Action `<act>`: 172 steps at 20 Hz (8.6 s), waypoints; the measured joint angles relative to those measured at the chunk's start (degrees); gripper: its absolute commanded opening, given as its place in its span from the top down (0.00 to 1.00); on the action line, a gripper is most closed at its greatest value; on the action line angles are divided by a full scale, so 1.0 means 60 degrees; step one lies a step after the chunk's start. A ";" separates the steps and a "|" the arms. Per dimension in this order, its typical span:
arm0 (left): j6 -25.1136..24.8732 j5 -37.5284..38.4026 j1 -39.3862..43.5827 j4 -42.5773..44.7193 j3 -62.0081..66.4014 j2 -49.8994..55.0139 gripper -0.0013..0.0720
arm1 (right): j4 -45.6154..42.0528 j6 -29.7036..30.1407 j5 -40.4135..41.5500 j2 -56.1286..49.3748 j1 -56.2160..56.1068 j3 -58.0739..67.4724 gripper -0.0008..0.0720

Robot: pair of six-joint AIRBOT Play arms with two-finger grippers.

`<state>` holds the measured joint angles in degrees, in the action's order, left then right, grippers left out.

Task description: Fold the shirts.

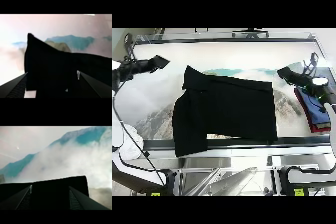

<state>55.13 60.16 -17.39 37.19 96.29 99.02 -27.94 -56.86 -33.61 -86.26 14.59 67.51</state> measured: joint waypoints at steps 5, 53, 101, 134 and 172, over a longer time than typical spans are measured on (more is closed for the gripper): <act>0.0885 0.2983 -0.1519 0.1217 -0.0794 0.0146 0.04 | -0.0204 0.0135 -0.2987 0.0707 0.1701 0.0062 0.54; -0.0146 0.6207 -0.1555 0.0528 -0.4903 -0.1552 0.95 | -0.1198 0.0466 -0.6506 0.2911 0.2106 -0.5362 0.96; -0.0816 0.3067 -0.0018 -0.2004 0.1643 0.3344 0.97 | 0.3027 0.3927 -0.3679 -0.2488 0.1071 0.0331 0.96; 0.2386 0.6178 -0.1282 0.2408 0.0171 0.1701 0.65 | -0.5089 -0.1694 -0.6247 0.0066 0.2222 -0.0495 0.40; 0.0703 0.2943 -0.0266 0.1395 -0.8892 -0.2838 0.95 | -0.1883 0.0550 -0.5581 0.2528 0.2936 -0.6994 0.96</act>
<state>59.35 77.82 -18.98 45.56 42.94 82.00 -39.24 -53.56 -67.09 -71.09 32.21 25.54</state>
